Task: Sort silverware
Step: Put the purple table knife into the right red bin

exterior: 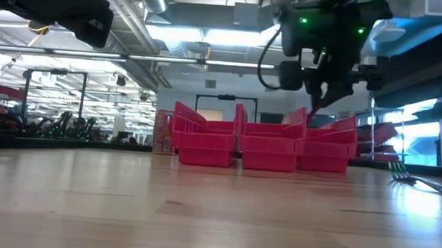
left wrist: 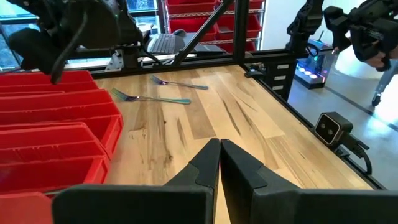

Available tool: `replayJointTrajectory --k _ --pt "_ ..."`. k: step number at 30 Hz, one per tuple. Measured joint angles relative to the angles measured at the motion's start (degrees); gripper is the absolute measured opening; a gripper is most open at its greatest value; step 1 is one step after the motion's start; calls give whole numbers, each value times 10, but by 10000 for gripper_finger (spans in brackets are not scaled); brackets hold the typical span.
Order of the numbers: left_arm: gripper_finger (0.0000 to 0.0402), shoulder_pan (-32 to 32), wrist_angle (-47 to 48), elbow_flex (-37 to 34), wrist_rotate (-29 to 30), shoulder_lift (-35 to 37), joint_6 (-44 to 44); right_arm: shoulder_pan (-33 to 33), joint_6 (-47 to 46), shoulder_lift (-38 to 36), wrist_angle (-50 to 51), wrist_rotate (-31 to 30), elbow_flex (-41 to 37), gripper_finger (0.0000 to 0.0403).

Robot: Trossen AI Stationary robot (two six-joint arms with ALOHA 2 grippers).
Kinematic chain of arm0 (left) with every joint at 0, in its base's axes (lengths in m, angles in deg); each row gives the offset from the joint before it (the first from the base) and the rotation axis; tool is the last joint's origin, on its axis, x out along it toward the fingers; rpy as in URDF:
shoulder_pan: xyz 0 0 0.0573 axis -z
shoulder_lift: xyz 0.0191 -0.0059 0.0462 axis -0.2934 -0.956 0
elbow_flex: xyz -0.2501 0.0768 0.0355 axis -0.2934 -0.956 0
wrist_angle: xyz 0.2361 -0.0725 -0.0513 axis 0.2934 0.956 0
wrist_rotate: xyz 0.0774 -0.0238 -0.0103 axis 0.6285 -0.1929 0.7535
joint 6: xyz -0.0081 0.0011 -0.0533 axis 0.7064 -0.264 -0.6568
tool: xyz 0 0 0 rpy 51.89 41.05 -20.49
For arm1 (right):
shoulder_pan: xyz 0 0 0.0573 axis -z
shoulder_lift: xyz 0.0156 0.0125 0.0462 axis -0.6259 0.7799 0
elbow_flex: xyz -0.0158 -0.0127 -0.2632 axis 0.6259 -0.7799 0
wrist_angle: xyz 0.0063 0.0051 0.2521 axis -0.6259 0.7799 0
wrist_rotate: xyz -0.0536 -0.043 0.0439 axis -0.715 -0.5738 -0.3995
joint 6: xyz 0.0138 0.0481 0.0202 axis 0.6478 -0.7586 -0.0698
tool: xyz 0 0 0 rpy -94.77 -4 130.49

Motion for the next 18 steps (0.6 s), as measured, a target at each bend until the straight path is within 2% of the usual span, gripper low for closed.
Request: replayJointTrajectory --k 18 --pt "0 2 29 0 0 0 -12 29 28 2 -29 30 0 65"
